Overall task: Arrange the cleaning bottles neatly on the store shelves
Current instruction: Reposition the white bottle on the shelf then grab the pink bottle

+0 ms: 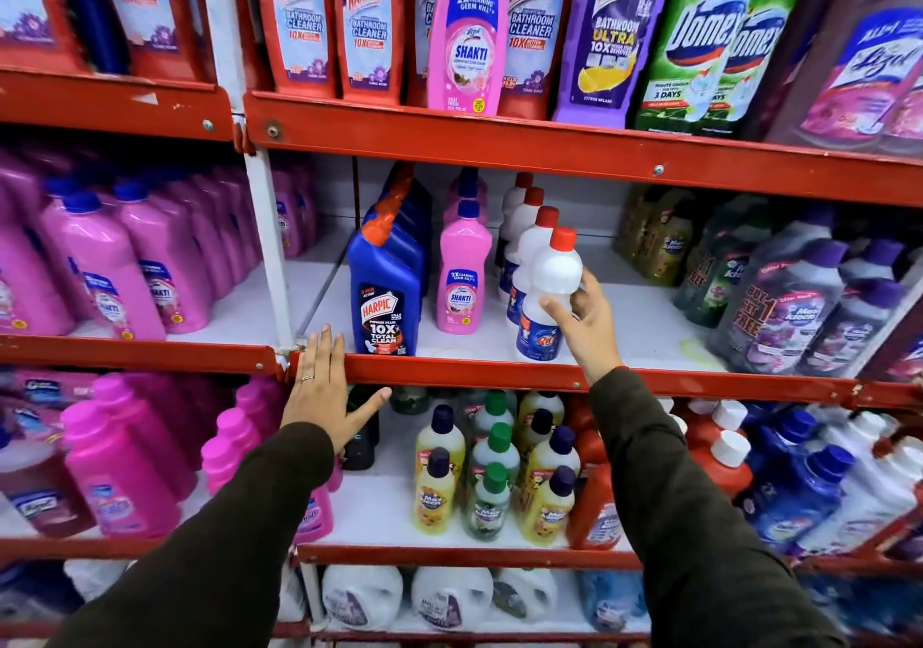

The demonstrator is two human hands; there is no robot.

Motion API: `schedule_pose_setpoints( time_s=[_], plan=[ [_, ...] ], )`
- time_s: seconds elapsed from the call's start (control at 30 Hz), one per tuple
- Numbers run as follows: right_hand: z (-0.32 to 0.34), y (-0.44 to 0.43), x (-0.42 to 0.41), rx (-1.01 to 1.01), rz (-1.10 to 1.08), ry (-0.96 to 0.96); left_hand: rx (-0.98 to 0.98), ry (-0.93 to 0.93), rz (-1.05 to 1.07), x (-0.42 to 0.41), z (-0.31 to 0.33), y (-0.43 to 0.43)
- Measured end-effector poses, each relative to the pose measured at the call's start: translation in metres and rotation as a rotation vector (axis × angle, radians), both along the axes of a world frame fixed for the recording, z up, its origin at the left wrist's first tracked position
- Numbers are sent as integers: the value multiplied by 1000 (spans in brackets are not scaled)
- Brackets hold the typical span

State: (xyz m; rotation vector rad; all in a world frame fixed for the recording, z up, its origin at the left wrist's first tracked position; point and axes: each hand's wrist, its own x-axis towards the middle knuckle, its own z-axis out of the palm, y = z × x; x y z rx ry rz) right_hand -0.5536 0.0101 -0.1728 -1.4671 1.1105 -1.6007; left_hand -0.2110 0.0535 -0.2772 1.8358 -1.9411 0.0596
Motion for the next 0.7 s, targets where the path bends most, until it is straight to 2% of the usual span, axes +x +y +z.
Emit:
schedule_pose_setpoints(
  time_s=[0.2,0.37,0.53,0.7],
  plan=[
    [-4,4,-2,20,-18,63,8,-6,5,0,2,3],
    [-6,14,3,-15,-123,201,-2,111,-7,0,9,7],
    [0,28,18,-212,-468,544,-208,86,-10,-5,31,19],
    [35,35,45,-423,-630,750,-405,-6,-59,-22,85,16]
  ],
)
